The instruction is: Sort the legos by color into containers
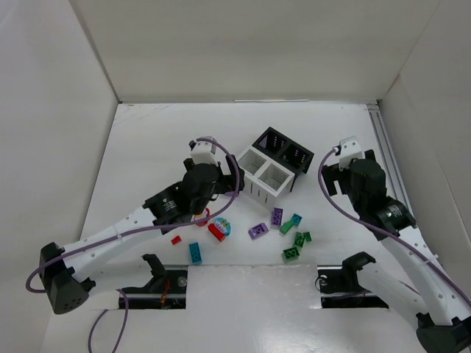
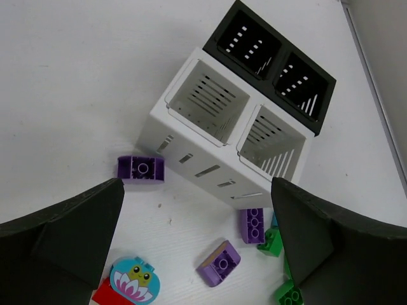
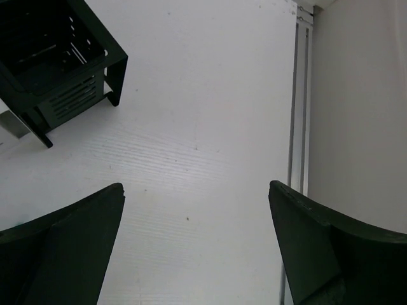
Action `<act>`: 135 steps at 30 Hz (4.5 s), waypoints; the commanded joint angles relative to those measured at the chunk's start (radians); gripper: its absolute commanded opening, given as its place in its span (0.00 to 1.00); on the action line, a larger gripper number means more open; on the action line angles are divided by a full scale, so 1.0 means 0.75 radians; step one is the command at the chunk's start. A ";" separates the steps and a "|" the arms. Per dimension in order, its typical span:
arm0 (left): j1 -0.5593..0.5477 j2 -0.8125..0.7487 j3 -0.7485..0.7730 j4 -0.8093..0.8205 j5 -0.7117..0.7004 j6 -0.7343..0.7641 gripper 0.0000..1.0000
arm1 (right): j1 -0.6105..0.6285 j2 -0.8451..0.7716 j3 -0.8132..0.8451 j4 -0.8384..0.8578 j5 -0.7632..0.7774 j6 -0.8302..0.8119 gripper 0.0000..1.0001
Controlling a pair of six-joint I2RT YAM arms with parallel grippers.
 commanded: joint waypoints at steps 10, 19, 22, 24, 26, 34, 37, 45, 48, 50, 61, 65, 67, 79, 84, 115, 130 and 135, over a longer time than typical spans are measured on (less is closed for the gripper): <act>-0.002 -0.257 -0.158 -0.036 -0.007 -0.140 1.00 | -0.032 0.012 -0.028 -0.290 -0.258 0.258 1.00; -0.002 -0.300 -0.204 -0.099 -0.007 -0.181 1.00 | 0.148 -0.058 -0.320 -0.115 -0.633 0.325 0.97; -0.002 -0.300 -0.216 -0.099 0.005 -0.181 1.00 | 0.356 0.026 -0.370 0.022 -0.609 0.434 0.94; -0.002 -0.300 -0.216 -0.112 0.005 -0.193 1.00 | 0.513 0.075 -0.358 0.071 -0.515 0.530 0.93; -0.002 -0.300 -0.228 -0.126 0.005 -0.208 1.00 | 0.590 0.149 -0.357 0.086 -0.423 0.601 0.93; -0.002 -0.329 -0.255 -0.165 0.005 -0.261 1.00 | 0.692 0.309 -0.417 0.288 -0.284 0.874 0.86; -0.002 -0.343 -0.255 -0.181 0.005 -0.273 1.00 | 0.705 0.360 -0.417 0.303 -0.253 0.919 0.85; -0.002 -0.356 -0.281 -0.194 -0.007 -0.288 1.00 | 0.705 0.486 -0.443 0.358 -0.181 1.000 0.80; -0.002 -0.356 -0.281 -0.206 -0.007 -0.304 1.00 | 0.705 0.534 -0.431 0.374 -0.151 1.001 0.78; -0.002 -0.356 -0.281 -0.206 -0.007 -0.304 1.00 | 0.705 0.589 -0.413 0.374 -0.136 1.001 0.78; -0.002 -0.394 -0.294 -0.230 -0.007 -0.316 1.00 | 0.705 0.601 -0.388 0.340 -0.104 1.025 0.30; -0.002 -0.419 -0.294 -0.230 -0.007 -0.316 1.00 | 0.717 0.516 -0.327 0.211 -0.118 0.960 0.25; -0.002 -0.419 -0.306 -0.230 0.007 -0.316 1.00 | 0.717 0.428 -0.264 0.152 -0.118 0.876 0.25; -0.002 -0.458 -0.330 -0.169 0.118 -0.236 1.00 | 0.717 0.372 0.168 0.188 -0.055 0.315 0.33; -0.002 -0.413 -0.343 -0.157 0.197 -0.236 1.00 | 0.615 0.664 0.391 0.176 -0.022 0.230 0.33; -0.537 0.245 -0.126 0.109 0.287 0.093 0.95 | 0.200 0.312 0.226 -0.063 -0.228 0.266 0.87; -0.658 1.076 0.504 0.071 0.150 0.038 0.81 | -0.081 -0.156 0.156 -0.419 -0.028 0.295 0.97; -0.658 1.215 0.604 -0.022 0.058 0.021 0.78 | -0.081 -0.202 0.142 -0.446 -0.016 0.295 0.97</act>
